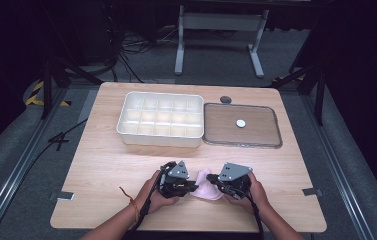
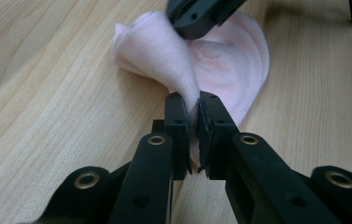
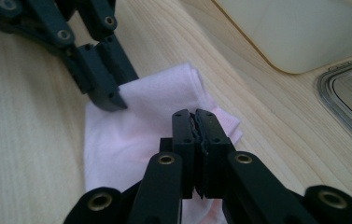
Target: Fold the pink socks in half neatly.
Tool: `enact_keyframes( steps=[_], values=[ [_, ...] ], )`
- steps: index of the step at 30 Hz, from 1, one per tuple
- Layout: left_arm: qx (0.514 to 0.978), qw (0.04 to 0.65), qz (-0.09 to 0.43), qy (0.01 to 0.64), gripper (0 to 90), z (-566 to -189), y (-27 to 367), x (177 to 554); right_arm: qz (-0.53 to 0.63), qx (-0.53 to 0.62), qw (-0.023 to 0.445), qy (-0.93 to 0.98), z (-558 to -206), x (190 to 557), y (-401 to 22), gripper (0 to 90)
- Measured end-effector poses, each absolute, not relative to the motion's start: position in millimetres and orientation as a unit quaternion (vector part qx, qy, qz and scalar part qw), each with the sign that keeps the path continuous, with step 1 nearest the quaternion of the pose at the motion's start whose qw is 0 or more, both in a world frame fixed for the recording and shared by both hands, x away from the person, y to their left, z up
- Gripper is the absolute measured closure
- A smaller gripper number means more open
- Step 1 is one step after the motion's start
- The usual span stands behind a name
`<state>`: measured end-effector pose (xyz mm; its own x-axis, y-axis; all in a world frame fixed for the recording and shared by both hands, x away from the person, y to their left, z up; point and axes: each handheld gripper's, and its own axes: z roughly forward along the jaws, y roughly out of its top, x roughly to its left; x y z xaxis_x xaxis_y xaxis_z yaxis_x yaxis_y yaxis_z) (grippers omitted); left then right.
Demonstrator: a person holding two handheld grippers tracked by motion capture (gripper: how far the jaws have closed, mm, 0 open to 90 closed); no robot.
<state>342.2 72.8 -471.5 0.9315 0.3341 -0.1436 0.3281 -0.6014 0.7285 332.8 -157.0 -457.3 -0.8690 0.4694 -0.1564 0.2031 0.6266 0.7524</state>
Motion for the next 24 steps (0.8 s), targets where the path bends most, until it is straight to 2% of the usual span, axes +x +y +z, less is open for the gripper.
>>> enact_keyframes(
  steps=[12,18,24],
  values=[
    [0.895,0.402,0.019,0.192,83.1,-466.4,77.0,341.6,0.373,0.205,0.163,0.89,-470.1,344.2,-140.2,87.6],
    [0.895,0.397,0.032,0.203,83.4,-463.8,80.3,343.2,0.401,0.197,0.161,0.88,-457.7,335.9,-149.3,87.0],
    [0.894,0.395,0.034,0.208,83.5,-464.3,82.0,345.3,0.403,0.165,0.138,0.889,-456.5,320.6,-144.0,87.2]
  ],
)
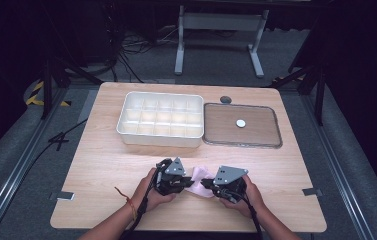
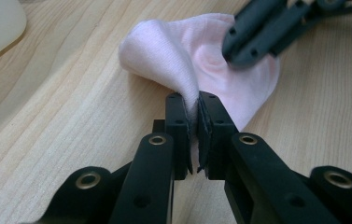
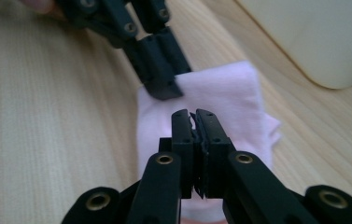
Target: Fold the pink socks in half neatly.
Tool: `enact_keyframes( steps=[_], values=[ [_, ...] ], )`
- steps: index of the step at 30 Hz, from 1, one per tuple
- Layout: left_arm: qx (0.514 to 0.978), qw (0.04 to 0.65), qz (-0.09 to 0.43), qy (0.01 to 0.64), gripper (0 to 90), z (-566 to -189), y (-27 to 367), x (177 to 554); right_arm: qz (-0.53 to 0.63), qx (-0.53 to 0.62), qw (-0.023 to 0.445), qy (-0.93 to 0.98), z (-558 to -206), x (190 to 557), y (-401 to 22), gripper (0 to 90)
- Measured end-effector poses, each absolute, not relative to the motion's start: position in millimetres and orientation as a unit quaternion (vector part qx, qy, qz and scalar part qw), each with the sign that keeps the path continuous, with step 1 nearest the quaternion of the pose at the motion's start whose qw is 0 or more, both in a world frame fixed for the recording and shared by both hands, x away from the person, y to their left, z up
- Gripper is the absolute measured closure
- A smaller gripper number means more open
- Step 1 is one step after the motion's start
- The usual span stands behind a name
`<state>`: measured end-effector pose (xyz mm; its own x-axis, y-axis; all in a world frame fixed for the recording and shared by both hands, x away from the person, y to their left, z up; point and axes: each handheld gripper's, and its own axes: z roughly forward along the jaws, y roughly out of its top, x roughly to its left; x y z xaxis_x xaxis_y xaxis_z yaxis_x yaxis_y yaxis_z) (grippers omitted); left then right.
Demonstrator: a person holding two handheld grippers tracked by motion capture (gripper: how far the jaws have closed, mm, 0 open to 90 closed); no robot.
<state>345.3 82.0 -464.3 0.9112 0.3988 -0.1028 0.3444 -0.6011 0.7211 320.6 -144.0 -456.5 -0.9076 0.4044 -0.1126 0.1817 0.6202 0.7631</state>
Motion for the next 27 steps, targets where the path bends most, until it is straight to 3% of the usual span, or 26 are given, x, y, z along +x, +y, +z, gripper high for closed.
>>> enact_keyframes(
  steps=[11,19,27],
  values=[
    [0.896,0.391,0.032,0.21,83.4,-464.6,83.6,345.8,0.379,0.146,0.121,0.906,-470.2,319.2,-125.9,87.5],
    [0.897,0.389,0.033,0.209,83.4,-463.1,84.6,345.2,0.403,0.188,0.17,0.88,-455.2,333.7,-145.0,88.8],
    [0.895,0.393,0.034,0.208,83.3,-460.0,83.6,343.7,0.394,0.203,0.162,0.882,-463.9,348.1,-137.7,89.0]
  ],
)
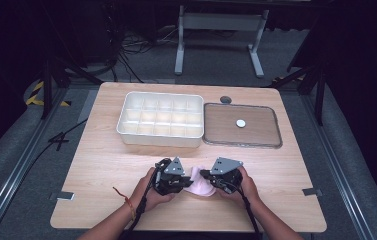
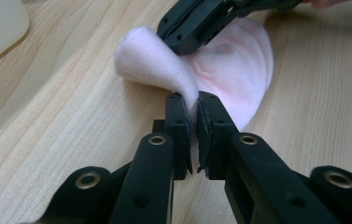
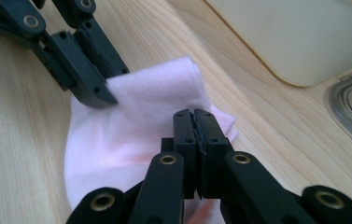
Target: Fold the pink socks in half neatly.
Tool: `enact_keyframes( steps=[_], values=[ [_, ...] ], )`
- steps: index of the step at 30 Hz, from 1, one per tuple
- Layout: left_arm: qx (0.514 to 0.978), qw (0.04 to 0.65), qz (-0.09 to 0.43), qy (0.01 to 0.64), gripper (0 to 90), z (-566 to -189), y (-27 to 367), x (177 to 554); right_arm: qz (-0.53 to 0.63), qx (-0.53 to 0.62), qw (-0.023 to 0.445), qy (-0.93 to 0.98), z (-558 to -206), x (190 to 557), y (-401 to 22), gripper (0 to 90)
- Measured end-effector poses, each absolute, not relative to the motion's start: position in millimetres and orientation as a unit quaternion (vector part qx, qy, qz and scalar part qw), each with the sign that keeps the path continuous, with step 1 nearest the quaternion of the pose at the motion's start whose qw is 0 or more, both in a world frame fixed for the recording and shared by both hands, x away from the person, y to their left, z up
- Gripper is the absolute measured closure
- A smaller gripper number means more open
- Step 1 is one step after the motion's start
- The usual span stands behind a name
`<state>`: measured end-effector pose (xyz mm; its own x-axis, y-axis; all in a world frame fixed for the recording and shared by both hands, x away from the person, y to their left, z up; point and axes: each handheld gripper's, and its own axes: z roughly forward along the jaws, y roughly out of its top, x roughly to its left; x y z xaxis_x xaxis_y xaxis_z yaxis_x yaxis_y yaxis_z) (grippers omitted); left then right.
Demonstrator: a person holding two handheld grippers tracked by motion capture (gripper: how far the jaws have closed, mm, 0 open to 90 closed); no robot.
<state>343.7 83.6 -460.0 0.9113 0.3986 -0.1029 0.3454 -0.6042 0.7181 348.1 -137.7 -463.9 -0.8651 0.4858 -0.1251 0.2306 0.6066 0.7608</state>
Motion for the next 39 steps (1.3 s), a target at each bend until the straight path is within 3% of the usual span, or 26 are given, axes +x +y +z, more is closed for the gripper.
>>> enact_keyframes(
  steps=[9,18,31,39],
  values=[
    [0.896,0.389,0.049,0.208,82.6,-457.0,82.7,341.2,0.387,0.2,0.157,0.886,-473.6,348.5,-126.2,89.2],
    [0.894,0.385,0.057,0.22,83.1,-455.6,88.3,345.2,0.404,0.2,0.178,0.875,-455.9,341.8,-148.9,88.7],
    [0.887,0.402,0.069,0.217,81.7,-449.3,82.6,343.5,0.378,0.199,0.155,0.891,-471.2,346.8,-141.8,89.2],
    [0.891,0.393,0.076,0.215,81.9,-450.0,79.4,342.6,0.402,0.201,0.162,0.878,-460.0,347.5,-136.5,88.9]
  ],
)
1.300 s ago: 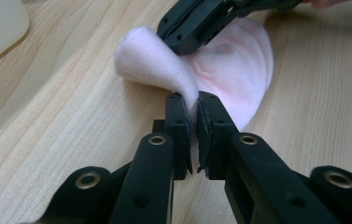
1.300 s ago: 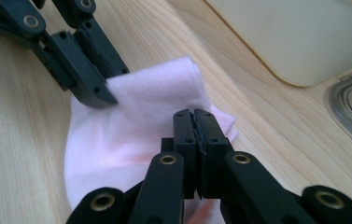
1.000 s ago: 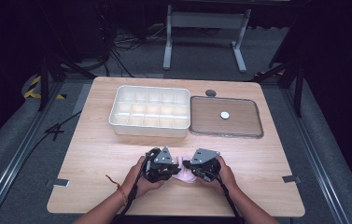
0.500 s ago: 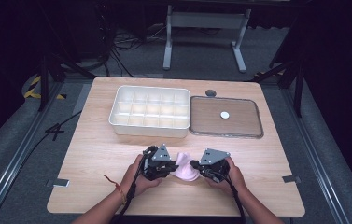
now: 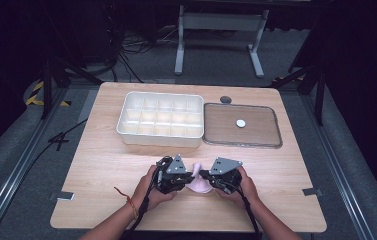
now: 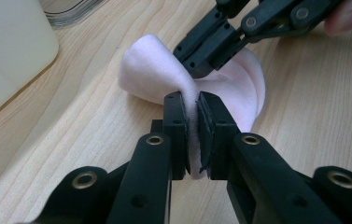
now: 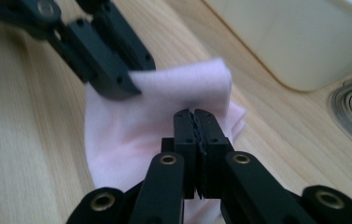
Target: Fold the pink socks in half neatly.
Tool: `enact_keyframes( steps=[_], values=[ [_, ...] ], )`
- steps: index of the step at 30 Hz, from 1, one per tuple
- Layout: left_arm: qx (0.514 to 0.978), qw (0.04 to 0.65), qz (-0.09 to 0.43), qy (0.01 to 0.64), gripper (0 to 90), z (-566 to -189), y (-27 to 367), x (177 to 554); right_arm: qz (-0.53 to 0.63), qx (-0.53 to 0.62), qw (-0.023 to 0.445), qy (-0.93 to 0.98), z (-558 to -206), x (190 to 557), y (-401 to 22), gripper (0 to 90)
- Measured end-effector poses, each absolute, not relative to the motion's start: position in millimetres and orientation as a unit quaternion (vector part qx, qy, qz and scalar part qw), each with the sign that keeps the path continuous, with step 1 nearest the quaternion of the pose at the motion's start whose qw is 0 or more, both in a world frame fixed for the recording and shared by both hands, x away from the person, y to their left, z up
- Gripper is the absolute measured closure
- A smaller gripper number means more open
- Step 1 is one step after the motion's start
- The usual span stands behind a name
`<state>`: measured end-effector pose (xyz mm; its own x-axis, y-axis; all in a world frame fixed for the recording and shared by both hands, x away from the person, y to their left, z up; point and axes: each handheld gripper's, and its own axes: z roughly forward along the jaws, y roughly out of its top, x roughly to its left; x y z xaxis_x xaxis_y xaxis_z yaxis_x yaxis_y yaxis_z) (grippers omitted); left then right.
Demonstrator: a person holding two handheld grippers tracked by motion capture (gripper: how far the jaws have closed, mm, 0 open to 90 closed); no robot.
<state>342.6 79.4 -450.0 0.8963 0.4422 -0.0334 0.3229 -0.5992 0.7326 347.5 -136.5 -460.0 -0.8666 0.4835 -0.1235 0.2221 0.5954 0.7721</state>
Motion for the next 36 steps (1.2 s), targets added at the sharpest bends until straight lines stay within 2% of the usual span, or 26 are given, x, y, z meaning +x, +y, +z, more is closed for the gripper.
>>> enact_keyframes(
  steps=[11,22,36],
  values=[
    [0.893,0.388,0.082,0.214,82.6,-451.1,80.3,343.3,0.388,0.209,0.156,0.884,-472.4,352.9,-126.8,88.6],
    [0.896,0.383,0.094,0.206,83.3,-448.7,81.2,341.9,0.397,0.239,0.164,0.871,-464.2,357.8,-155.9,88.7],
    [0.903,0.374,0.116,0.173,82.6,-445.9,59.2,335.1,0.387,0.246,0.151,0.876,-473.4,361.5,-151.0,89.2]
  ],
)
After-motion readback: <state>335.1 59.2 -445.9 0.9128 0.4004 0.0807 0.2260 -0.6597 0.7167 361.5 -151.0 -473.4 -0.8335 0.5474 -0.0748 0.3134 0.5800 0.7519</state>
